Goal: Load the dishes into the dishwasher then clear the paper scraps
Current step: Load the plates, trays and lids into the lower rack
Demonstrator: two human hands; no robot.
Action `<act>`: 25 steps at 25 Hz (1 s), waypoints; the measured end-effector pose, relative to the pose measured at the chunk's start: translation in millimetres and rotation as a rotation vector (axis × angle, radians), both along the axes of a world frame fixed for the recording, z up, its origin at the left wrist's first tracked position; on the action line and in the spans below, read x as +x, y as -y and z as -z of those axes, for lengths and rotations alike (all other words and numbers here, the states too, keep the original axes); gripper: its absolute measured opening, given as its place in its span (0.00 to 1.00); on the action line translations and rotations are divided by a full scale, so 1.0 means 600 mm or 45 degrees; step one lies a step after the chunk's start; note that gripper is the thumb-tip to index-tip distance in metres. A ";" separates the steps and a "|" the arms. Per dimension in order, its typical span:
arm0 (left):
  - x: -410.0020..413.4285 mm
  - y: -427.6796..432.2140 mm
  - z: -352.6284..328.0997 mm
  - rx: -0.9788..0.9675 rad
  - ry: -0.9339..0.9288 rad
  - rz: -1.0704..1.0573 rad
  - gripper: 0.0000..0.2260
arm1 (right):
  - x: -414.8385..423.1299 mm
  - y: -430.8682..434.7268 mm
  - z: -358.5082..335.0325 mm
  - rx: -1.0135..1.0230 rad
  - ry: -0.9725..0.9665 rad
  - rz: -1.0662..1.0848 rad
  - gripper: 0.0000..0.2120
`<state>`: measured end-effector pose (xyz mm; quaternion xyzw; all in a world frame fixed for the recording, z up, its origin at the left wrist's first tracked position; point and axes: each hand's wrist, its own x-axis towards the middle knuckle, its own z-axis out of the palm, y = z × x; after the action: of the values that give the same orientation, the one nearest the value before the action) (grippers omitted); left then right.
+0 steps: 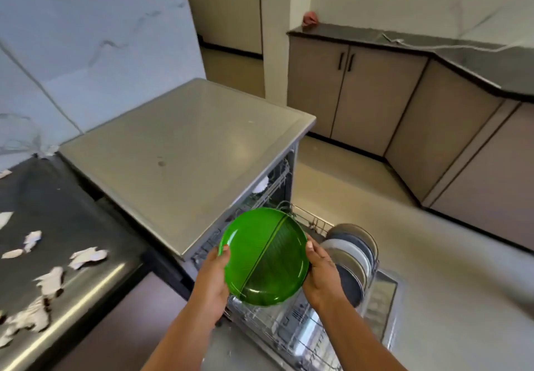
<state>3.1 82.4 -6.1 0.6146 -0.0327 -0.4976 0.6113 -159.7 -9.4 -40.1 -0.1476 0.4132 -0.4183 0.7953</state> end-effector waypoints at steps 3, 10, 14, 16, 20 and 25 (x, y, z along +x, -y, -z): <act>-0.032 0.026 0.072 0.221 -0.048 0.145 0.23 | -0.060 -0.009 0.067 0.138 -0.043 0.116 0.15; -0.116 0.073 0.263 0.596 -0.078 0.415 0.07 | -0.151 -0.033 0.259 0.328 -0.412 0.287 0.20; -0.155 0.093 0.381 0.650 -0.151 0.424 0.10 | -0.188 -0.031 0.355 0.456 -0.450 0.369 0.18; -0.170 0.110 0.428 0.623 -0.117 0.466 0.10 | -0.200 -0.020 0.393 0.506 -0.454 0.416 0.18; -0.187 0.156 0.505 0.660 0.078 0.658 0.09 | -0.218 0.009 0.469 0.522 -0.479 0.460 0.19; -0.183 0.231 0.613 0.593 0.260 0.930 0.31 | -0.235 0.070 0.512 0.437 -0.642 0.542 0.17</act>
<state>-106.4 -56.3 -374.1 0.7300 -0.1951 -0.6117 0.2343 -300.5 -51.3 -347.3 -0.0213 0.6818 -0.4495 0.5768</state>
